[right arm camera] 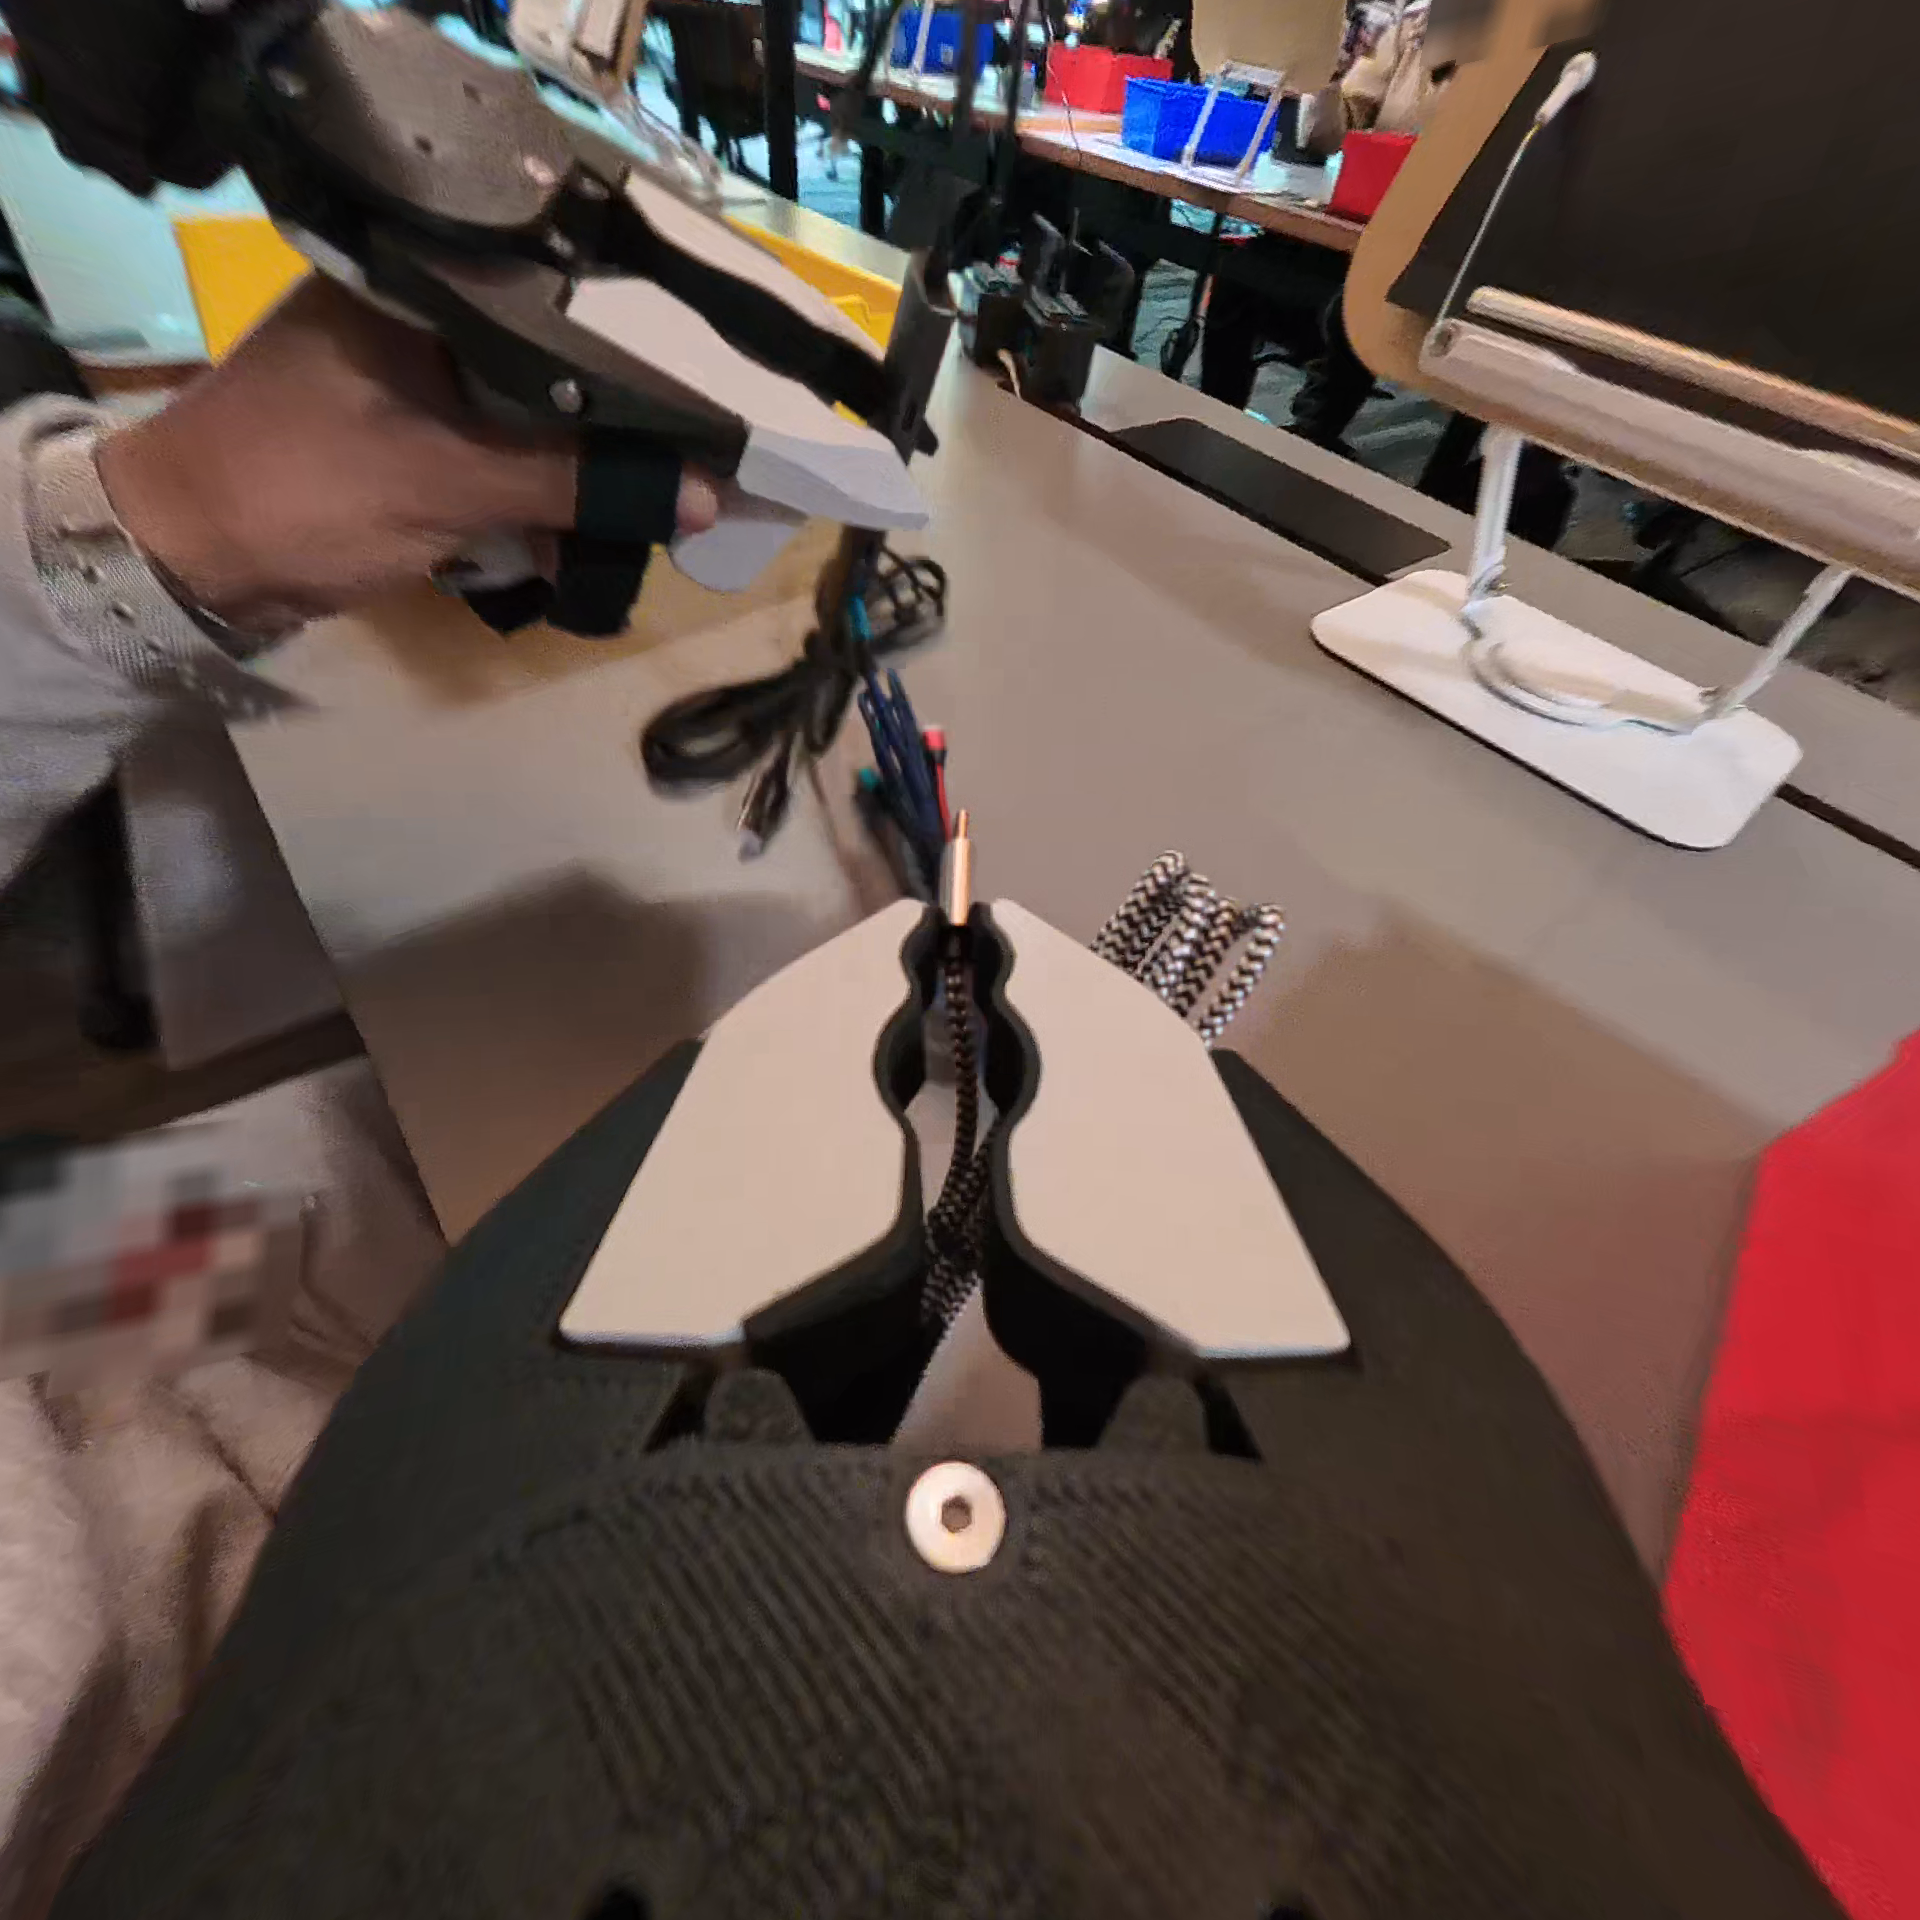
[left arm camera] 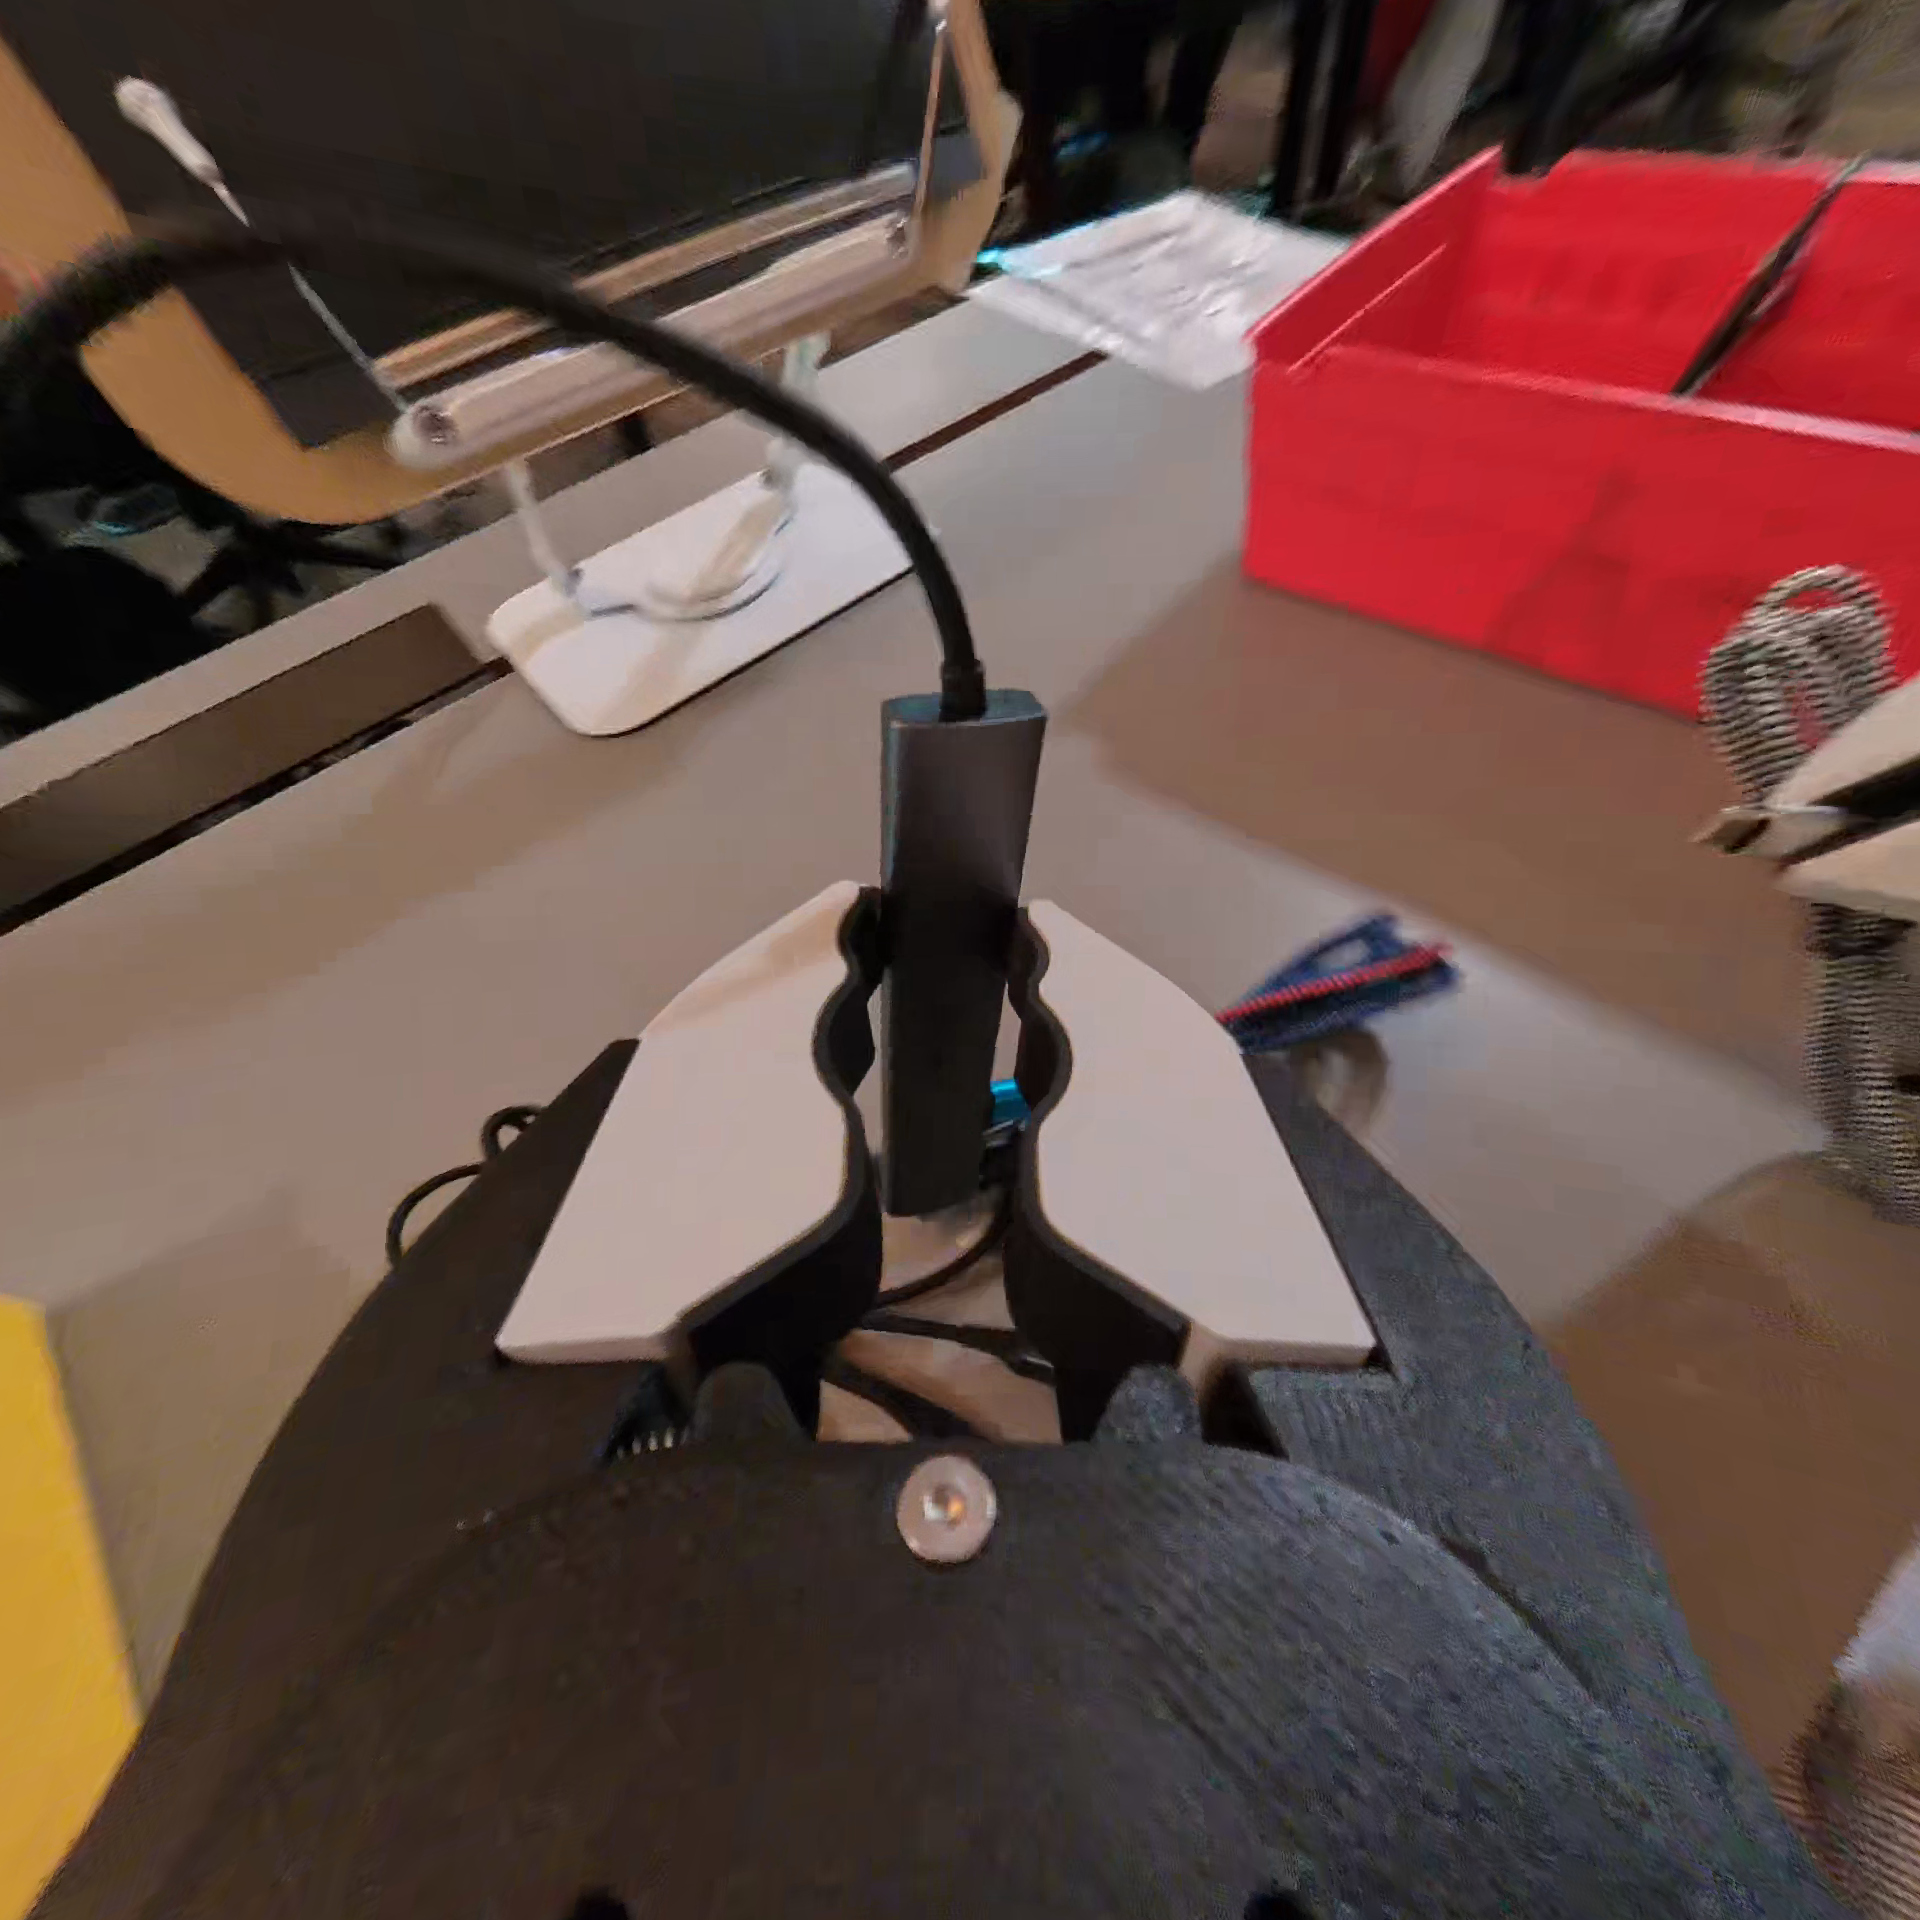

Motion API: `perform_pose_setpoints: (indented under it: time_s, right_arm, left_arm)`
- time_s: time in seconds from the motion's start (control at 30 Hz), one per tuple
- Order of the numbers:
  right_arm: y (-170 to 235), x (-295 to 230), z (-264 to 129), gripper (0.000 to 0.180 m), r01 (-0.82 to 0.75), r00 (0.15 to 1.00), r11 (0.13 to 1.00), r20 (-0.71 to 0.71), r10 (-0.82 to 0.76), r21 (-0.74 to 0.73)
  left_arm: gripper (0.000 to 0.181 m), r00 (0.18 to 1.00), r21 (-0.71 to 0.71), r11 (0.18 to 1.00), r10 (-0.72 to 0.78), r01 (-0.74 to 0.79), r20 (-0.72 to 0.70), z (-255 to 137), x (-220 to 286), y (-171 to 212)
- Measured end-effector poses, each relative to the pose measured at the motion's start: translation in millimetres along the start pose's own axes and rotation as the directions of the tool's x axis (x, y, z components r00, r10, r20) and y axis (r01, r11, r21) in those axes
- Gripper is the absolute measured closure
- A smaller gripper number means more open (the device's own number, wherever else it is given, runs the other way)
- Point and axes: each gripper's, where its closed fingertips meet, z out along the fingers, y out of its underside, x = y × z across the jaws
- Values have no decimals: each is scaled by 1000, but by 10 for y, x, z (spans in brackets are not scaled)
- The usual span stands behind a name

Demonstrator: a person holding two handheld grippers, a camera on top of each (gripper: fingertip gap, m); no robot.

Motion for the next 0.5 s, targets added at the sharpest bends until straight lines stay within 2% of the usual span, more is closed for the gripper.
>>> perform_pose_setpoints:
  time_s: [0.13, 0.23, 0.4, 0.5]
  right_arm:
    - [-93, 36, -96, 173, -19, 1000, 999, 15, 19, 48]
    - [-432, 170, -348, 173, -25, 999, 991, -31, 29, 129]
    - [-1076, 909, -1188, 173, -46, 965, 943, -231, 128, 328]
    - [-1064, 1444, -1728, 173, -89, 900, 899, -353, 257, 429]
  left_arm:
    - [156, 998, 17, 1000, -13, 14, -62, 31, 120, 50]
    - [156, 996, 27, 999, -35, 37, -86, 23, 150, 81]
    - [155, 989, 44, 996, -71, 78, -128, -28, 168, 87]
    - [155, 984, 58, 991, -109, 118, -144, -26, 169, 93]
